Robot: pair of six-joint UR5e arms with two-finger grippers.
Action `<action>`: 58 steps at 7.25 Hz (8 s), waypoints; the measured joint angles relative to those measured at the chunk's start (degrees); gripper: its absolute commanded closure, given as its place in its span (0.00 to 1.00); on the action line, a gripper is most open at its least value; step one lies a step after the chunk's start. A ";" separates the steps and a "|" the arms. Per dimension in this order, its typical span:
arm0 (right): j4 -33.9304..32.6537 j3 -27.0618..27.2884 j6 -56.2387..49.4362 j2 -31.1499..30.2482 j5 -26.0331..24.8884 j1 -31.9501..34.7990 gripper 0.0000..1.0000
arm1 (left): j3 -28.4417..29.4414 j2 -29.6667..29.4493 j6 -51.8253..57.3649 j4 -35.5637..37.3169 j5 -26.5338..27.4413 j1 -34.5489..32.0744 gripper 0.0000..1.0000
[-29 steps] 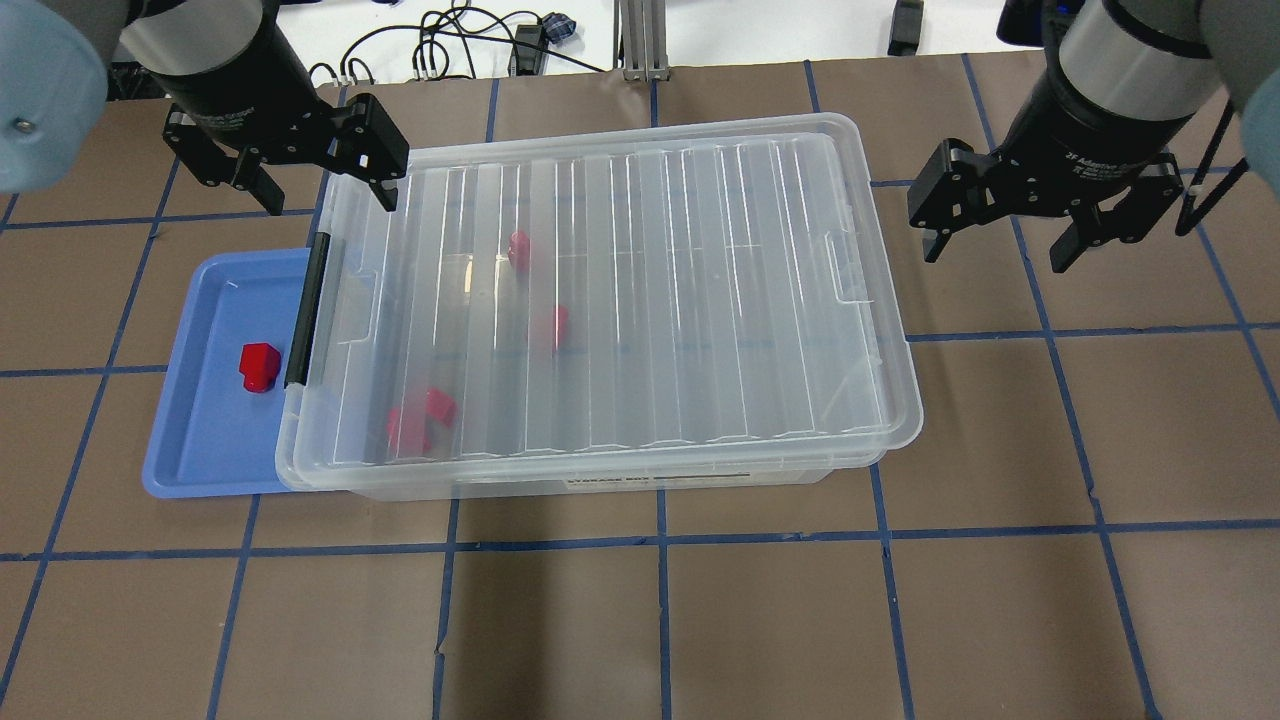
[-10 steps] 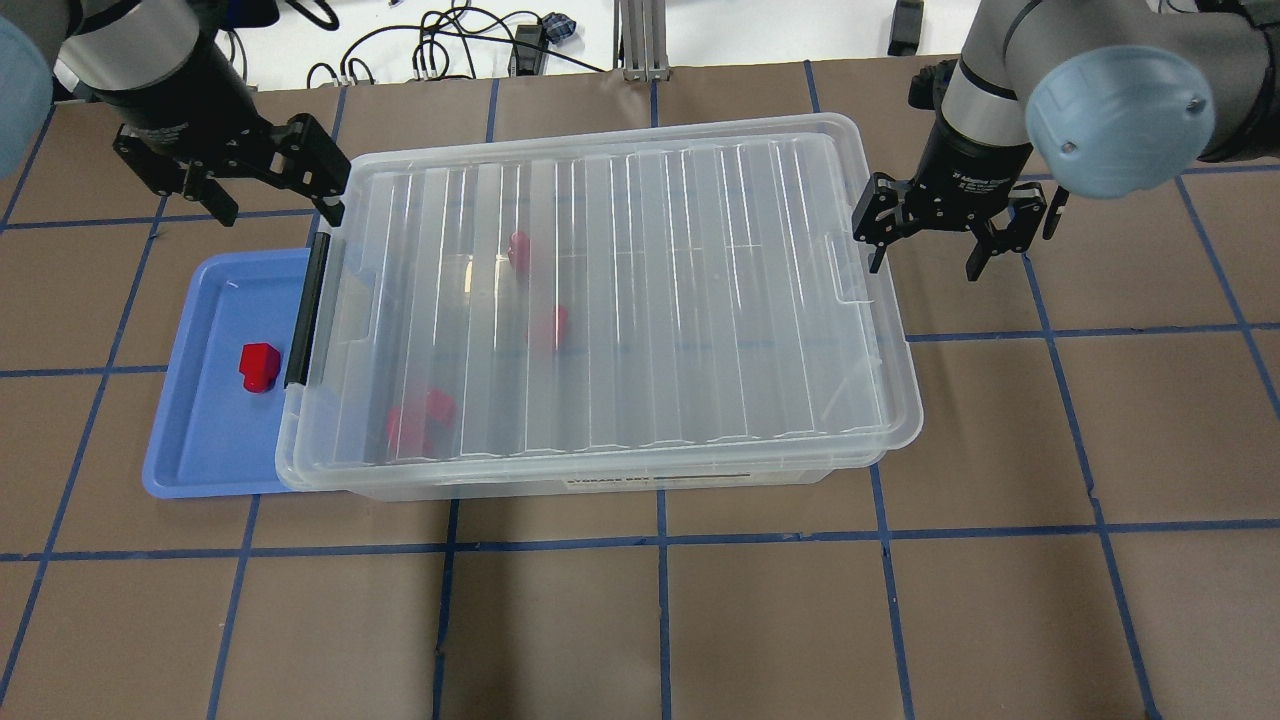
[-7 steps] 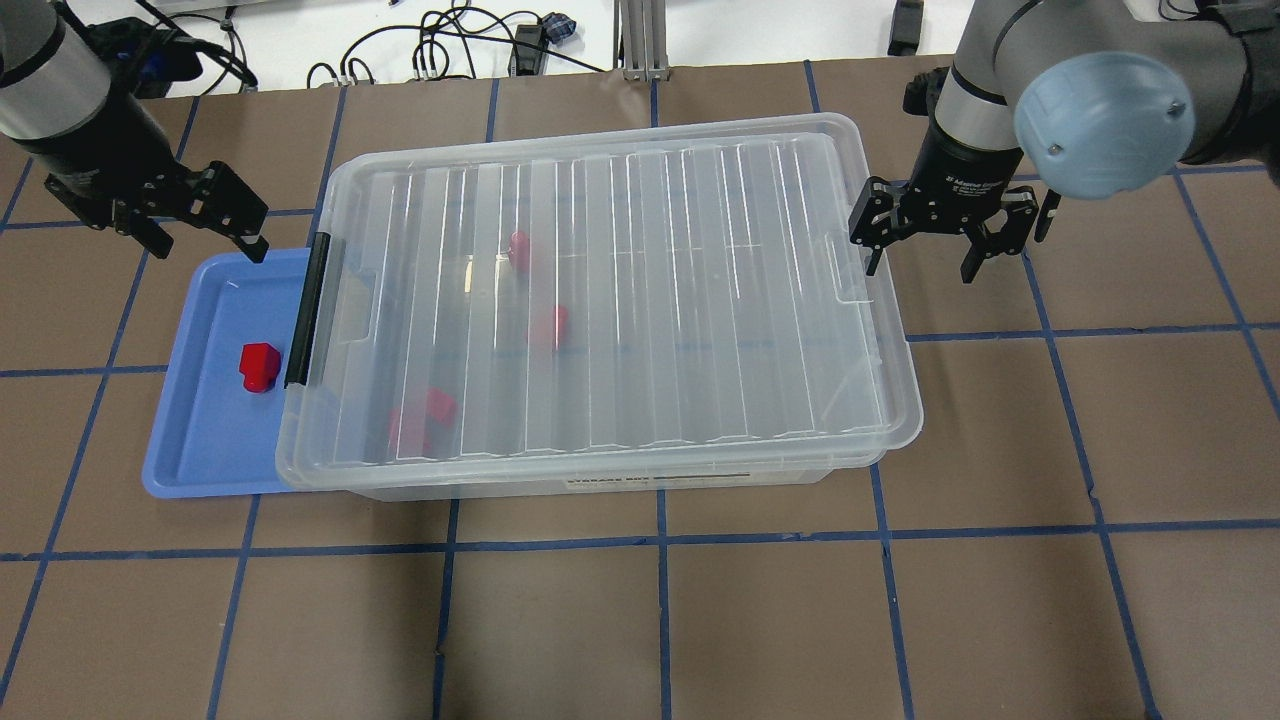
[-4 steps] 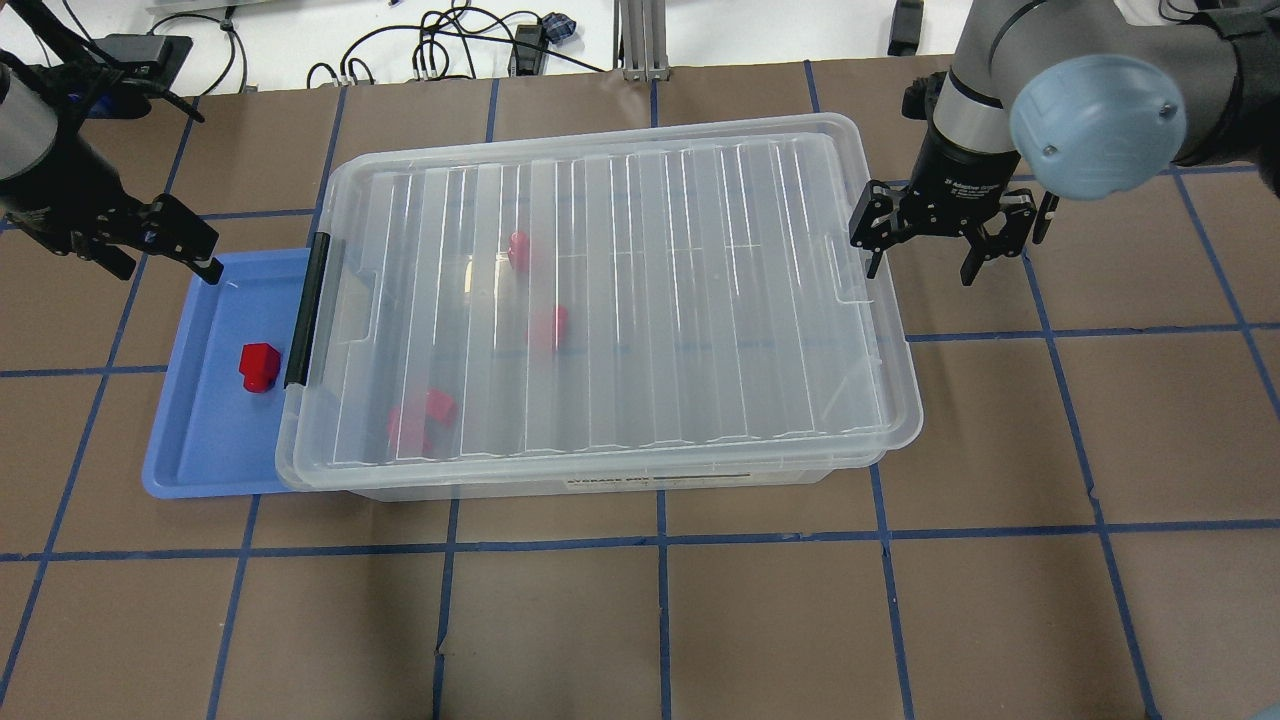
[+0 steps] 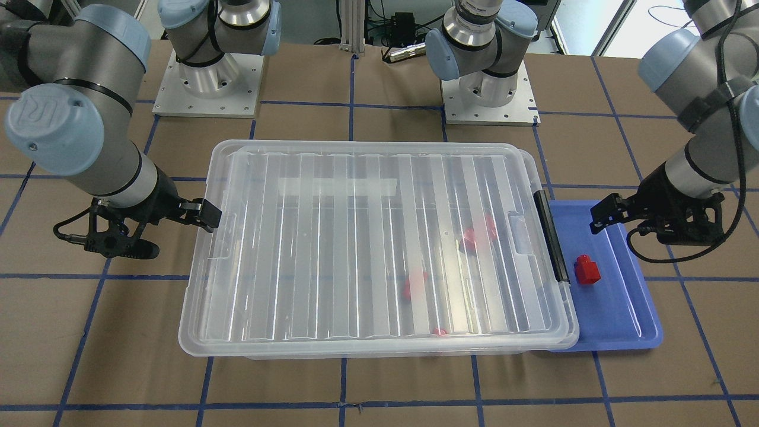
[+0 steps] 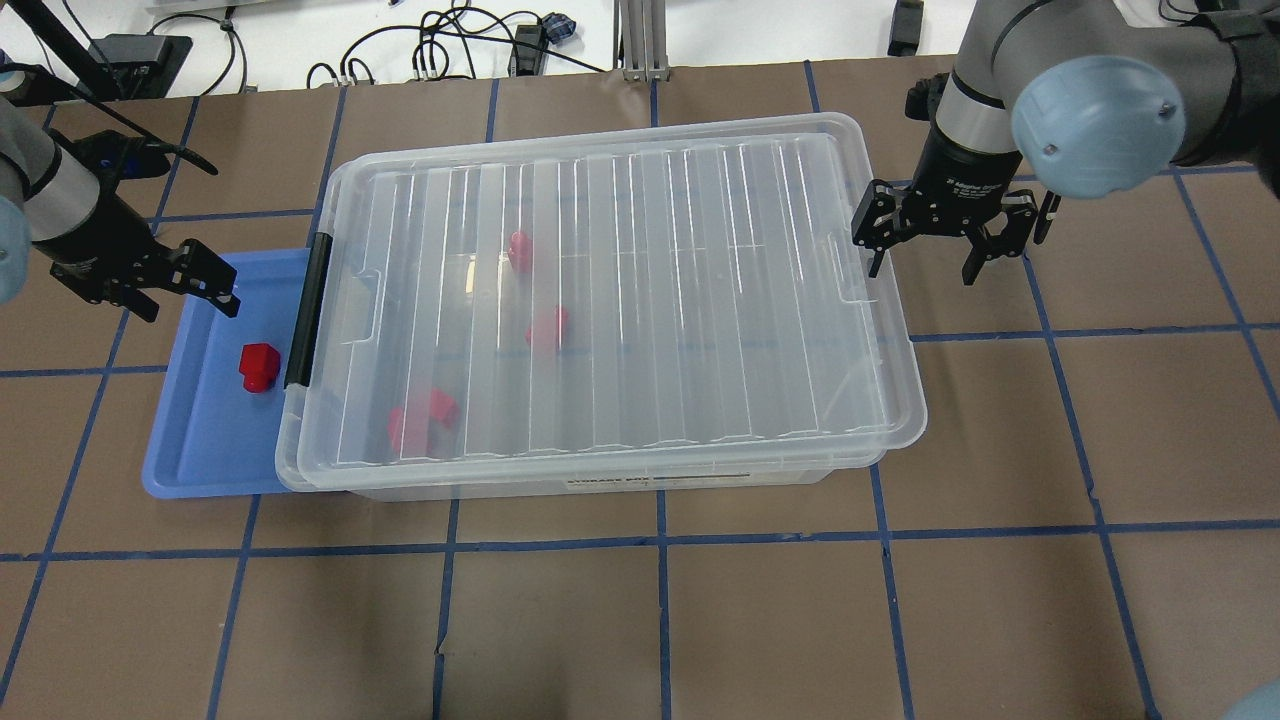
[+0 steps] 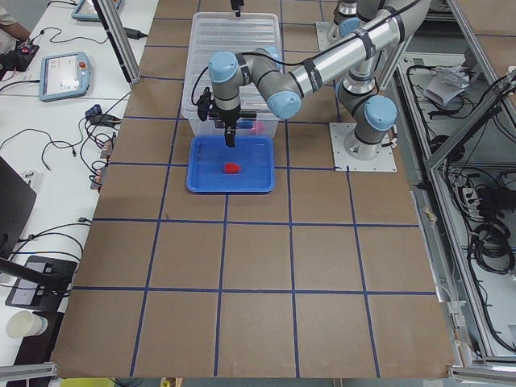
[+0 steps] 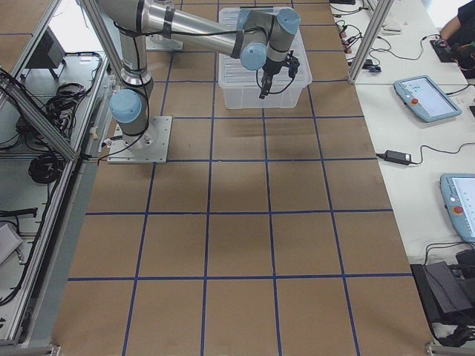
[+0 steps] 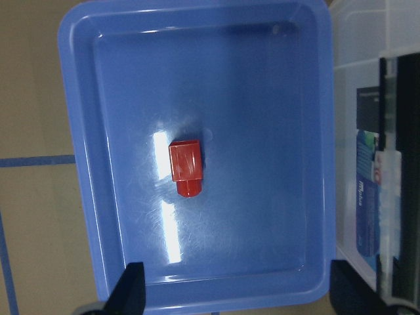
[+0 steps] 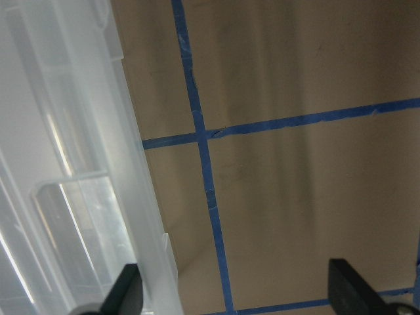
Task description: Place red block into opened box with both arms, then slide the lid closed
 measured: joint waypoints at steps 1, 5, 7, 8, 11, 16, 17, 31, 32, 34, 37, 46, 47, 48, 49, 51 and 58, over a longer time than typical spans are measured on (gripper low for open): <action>-0.37 -0.01 -0.61 0.04 -0.20 -0.50 0.00 | -0.48 -1.46 -0.49 2.18 0.01 0.01 0.00; -0.72 0.03 -5.75 -0.01 -0.92 -5.40 0.00 | -1.75 -8.93 -3.53 10.25 0.19 -0.23 0.00; -0.77 0.06 -8.93 -0.01 -2.38 -7.51 0.00 | -2.94 -11.76 -3.65 12.61 0.49 -0.23 0.00; -0.78 0.05 -10.29 -0.01 -2.72 -8.39 0.00 | -3.95 -12.72 -3.62 14.53 0.56 -0.23 0.00; -1.08 -0.01 -16.09 -0.09 -4.35 -11.22 0.00 | -5.68 -13.55 -3.23 18.55 2.91 -0.18 0.62; -2.22 -0.02 -25.49 -0.03 -6.59 -16.32 0.00 | -7.57 -11.90 -2.58 18.67 5.07 -0.72 0.95; -2.54 -0.02 -26.73 -0.02 -7.30 -16.88 0.00 | -7.17 -10.89 -2.55 17.48 5.05 -0.87 0.95; -1.81 -3.03 -27.11 -1.32 -8.55 -17.04 0.00 | 2.61 -2.84 -22.95 0.14 0.66 -22.92 0.96; 1.01 -5.58 -26.74 -1.97 -8.56 -16.96 0.00 | 0.84 -3.78 -24.33 4.07 -0.34 -23.57 0.96; 4.42 -8.71 -25.16 -4.15 -8.55 -16.77 0.00 | -1.54 -5.52 -26.74 8.78 -2.06 -25.41 0.96; 5.34 -8.90 -25.07 -5.05 -8.64 -16.53 0.00 | -5.56 -7.35 -27.20 14.55 -1.86 -25.88 0.95; 5.07 -9.03 -24.78 -5.04 -8.71 -16.64 0.00 | 5.54 -6.59 -27.83 4.64 -1.03 -26.57 0.07; 5.11 -8.83 -24.76 -5.04 -8.71 -16.64 0.00 | 8.29 -5.44 -27.83 -0.26 -1.72 -26.66 0.04; 4.90 -8.66 -24.88 -4.88 -8.79 -16.66 0.00 | 10.21 -4.00 -27.83 -4.11 -2.37 -26.61 0.00; 4.53 -8.51 -25.14 -4.45 -9.07 -16.78 0.00 | 11.68 -2.11 -27.81 -8.25 -2.45 -26.56 0.00; 4.16 -7.66 -24.94 -3.06 -9.49 -17.10 0.00 | 14.77 2.27 -27.49 -15.72 -1.73 -26.29 0.00; -1.35 -0.20 -24.61 -1.43 -8.63 -23.29 0.00 | 14.35 6.98 -27.13 -20.83 -1.29 -25.78 0.00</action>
